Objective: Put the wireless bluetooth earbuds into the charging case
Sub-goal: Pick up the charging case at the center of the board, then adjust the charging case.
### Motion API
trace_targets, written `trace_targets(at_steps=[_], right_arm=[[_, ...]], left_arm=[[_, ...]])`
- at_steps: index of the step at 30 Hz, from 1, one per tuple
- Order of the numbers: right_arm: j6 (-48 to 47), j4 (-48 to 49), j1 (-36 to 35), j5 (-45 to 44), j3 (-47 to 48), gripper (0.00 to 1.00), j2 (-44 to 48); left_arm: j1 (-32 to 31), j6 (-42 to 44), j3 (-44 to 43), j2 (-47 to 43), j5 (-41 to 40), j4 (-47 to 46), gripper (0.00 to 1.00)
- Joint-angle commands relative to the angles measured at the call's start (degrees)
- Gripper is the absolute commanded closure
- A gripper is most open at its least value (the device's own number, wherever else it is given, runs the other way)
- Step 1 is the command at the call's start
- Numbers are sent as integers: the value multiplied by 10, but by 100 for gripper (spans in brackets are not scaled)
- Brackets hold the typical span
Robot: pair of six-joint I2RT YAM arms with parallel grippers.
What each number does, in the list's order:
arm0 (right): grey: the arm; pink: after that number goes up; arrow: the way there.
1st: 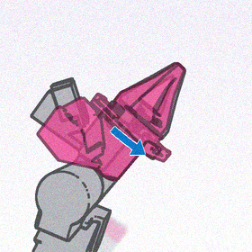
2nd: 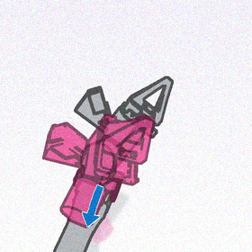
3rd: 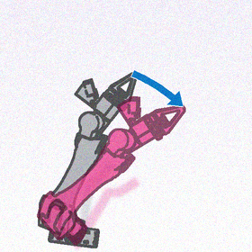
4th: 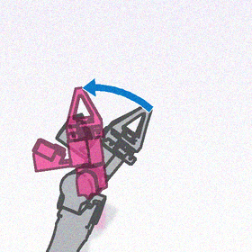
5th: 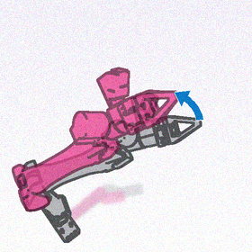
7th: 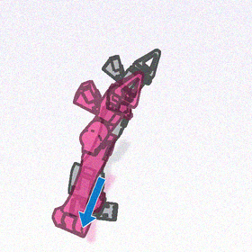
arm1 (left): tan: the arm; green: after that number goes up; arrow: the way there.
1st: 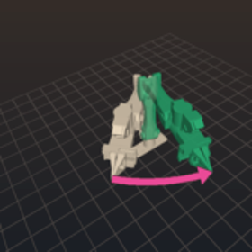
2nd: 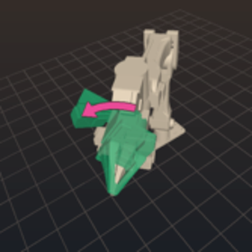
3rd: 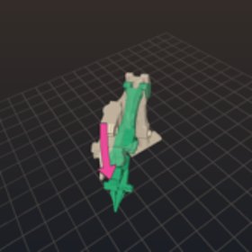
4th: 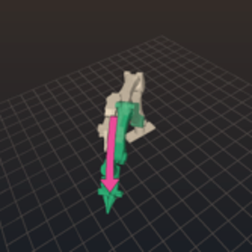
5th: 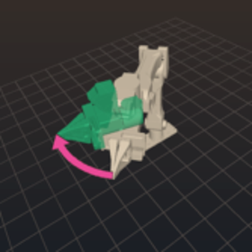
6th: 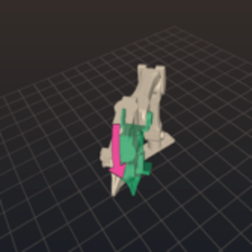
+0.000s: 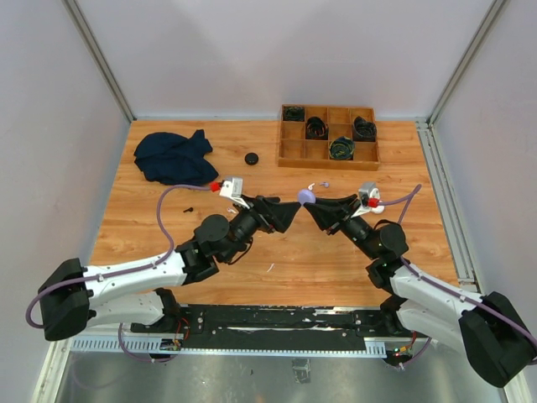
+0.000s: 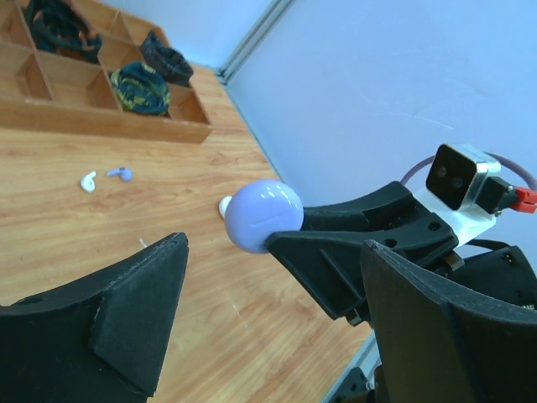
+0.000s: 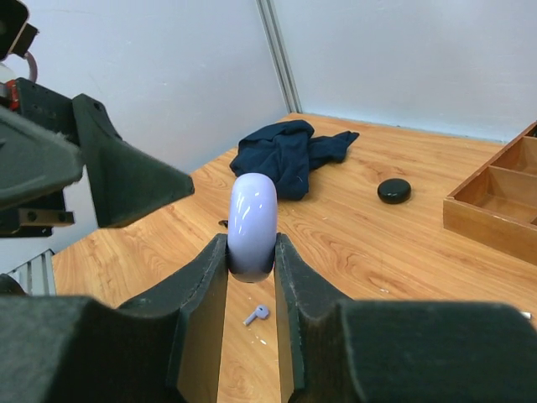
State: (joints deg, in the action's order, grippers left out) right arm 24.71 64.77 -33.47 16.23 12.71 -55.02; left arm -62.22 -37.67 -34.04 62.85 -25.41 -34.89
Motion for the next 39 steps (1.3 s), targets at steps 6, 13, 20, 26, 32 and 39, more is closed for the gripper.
trace_targets(at_steps=[6,13,20,26,32,39], right_arm=[[21,-10,-3,8,18,95,42],[42,-21,-3,50,38,95,53],[75,-16,-3,108,66,95,36],[105,14,-3,138,79,95,11],[128,45,-3,160,85,95,-7],[139,57,-4,175,90,94,-14]], left_arm=[[81,88,48,-60,224,-96,12],[171,46,93,-69,383,-186,14],[225,-22,109,-19,477,-292,21],[236,-41,99,16,516,-337,23],[237,-52,80,51,549,-362,30],[239,-67,71,81,559,-377,35]])
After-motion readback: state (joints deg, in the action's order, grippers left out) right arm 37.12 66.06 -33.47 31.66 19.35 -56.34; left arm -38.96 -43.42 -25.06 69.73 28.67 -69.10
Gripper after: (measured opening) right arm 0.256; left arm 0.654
